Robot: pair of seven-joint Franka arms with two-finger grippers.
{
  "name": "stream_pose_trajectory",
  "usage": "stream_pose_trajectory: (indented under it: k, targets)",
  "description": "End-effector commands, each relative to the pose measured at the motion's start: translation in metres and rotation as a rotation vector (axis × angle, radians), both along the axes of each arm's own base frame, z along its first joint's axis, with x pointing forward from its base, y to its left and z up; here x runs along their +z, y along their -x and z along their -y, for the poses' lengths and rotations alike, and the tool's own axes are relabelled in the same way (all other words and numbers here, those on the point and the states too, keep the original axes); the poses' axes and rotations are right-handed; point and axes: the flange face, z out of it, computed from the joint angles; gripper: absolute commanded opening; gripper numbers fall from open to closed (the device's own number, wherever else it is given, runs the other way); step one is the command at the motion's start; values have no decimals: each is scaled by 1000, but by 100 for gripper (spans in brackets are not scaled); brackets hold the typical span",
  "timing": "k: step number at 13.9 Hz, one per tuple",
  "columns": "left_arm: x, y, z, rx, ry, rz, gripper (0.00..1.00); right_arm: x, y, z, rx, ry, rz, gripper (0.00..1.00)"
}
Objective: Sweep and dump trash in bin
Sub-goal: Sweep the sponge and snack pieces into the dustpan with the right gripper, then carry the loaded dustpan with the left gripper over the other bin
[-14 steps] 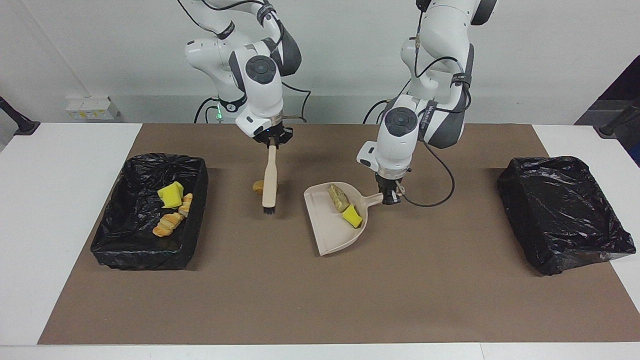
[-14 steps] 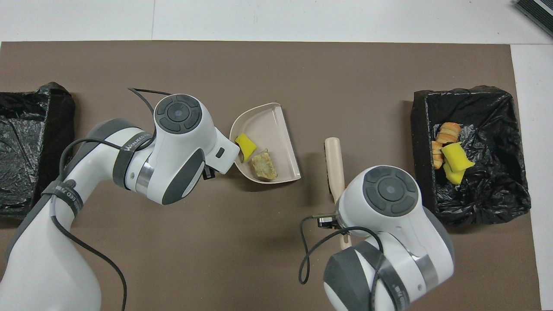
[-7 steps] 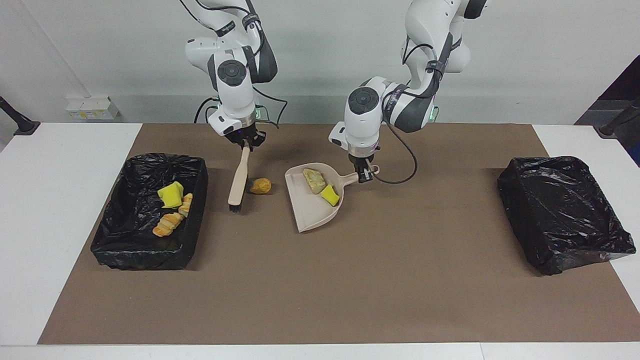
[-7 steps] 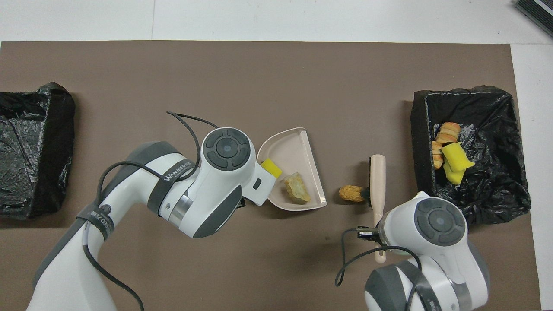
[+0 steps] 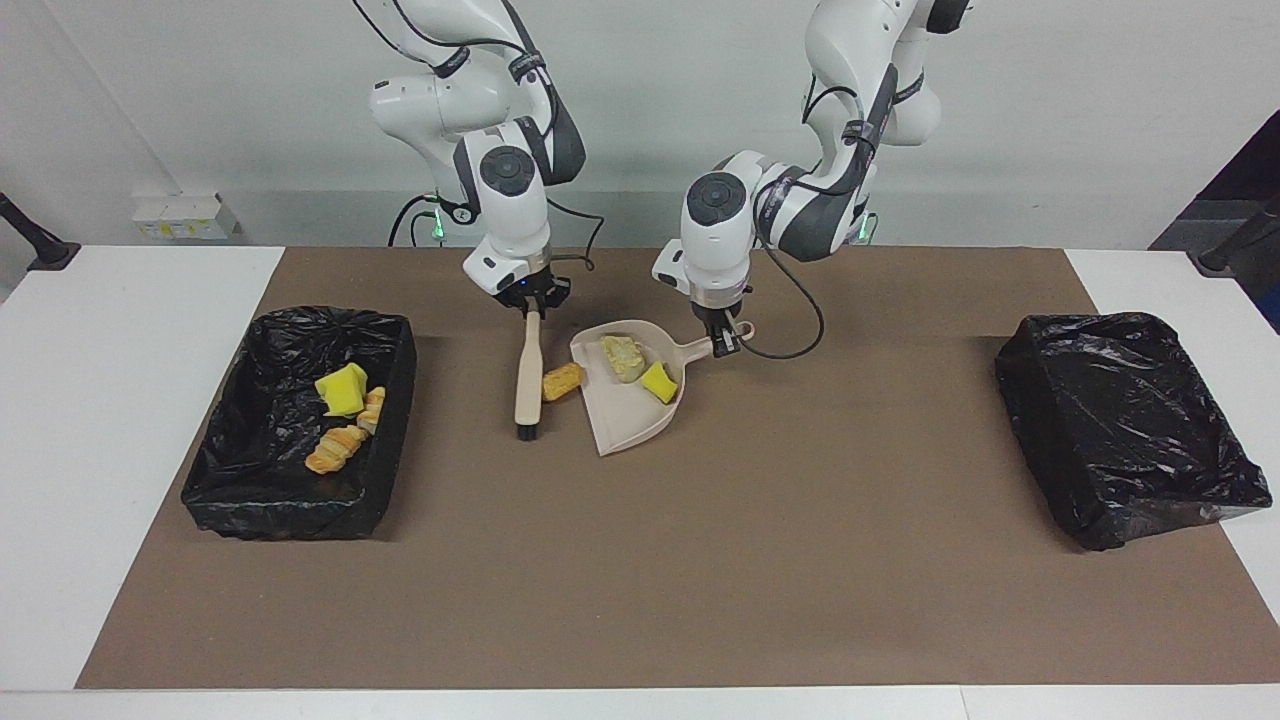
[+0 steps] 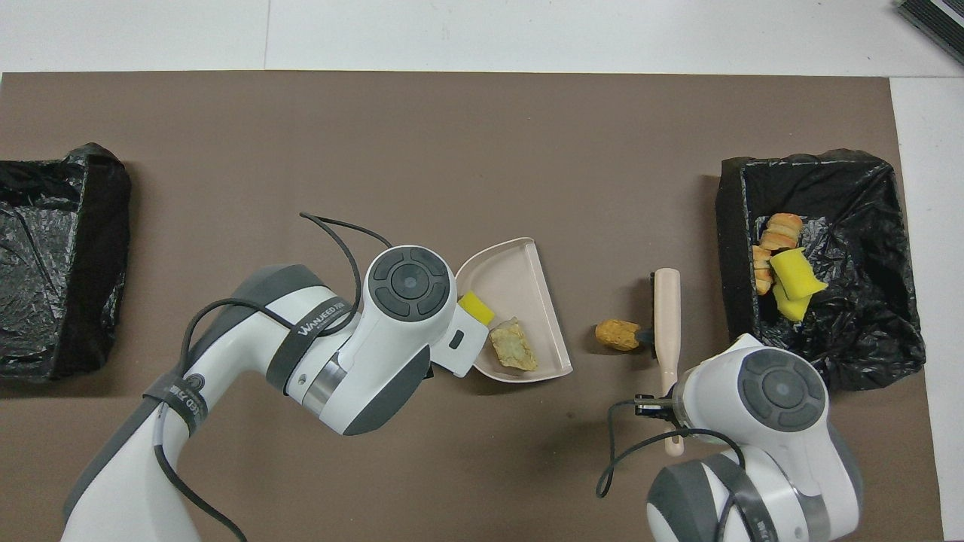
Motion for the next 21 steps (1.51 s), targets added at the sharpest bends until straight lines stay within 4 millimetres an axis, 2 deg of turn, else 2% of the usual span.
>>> stream_pose_trajectory:
  k: [1, 2, 4, 7, 8, 11, 14, 16, 19, 20, 21]
  targets:
    - [-1, 4, -9, 12, 16, 55, 0, 18, -19, -54, 16, -114, -5, 0]
    - [-6, 4, -12, 14, 31, 72, 0, 25, -25, -64, 15, -127, 1, 0]
    - [-10, -6, -25, 28, 45, 85, 0, 35, -32, -68, 11, -139, 18, 0]
    - [-10, -24, -39, -3, 84, 120, 0, 71, -34, -55, 7, -144, 39, 0]
    - [-9, -35, -53, -20, 92, 127, 0, 83, -31, -51, 3, -142, 44, 0]
    - [2, -63, -92, -97, 98, 134, 0, 97, -29, -39, -10, -131, 49, 0]
    - [17, -90, -129, -142, 99, 152, 0, 108, -32, -48, -74, -134, 67, 0]
    - [37, -112, -155, -171, 106, 148, 0, 110, -28, -57, -82, -130, 68, 0]
    - [68, -141, -200, -209, 121, 119, 0, 100, -7, -104, -65, -93, 39, 0]
    - [79, -151, -218, -219, 133, 111, 0, 92, 6, -130, -62, -70, 40, 0]
    - [87, -161, -236, -239, 139, 100, 0, 87, 11, -149, -65, -61, 35, 0]
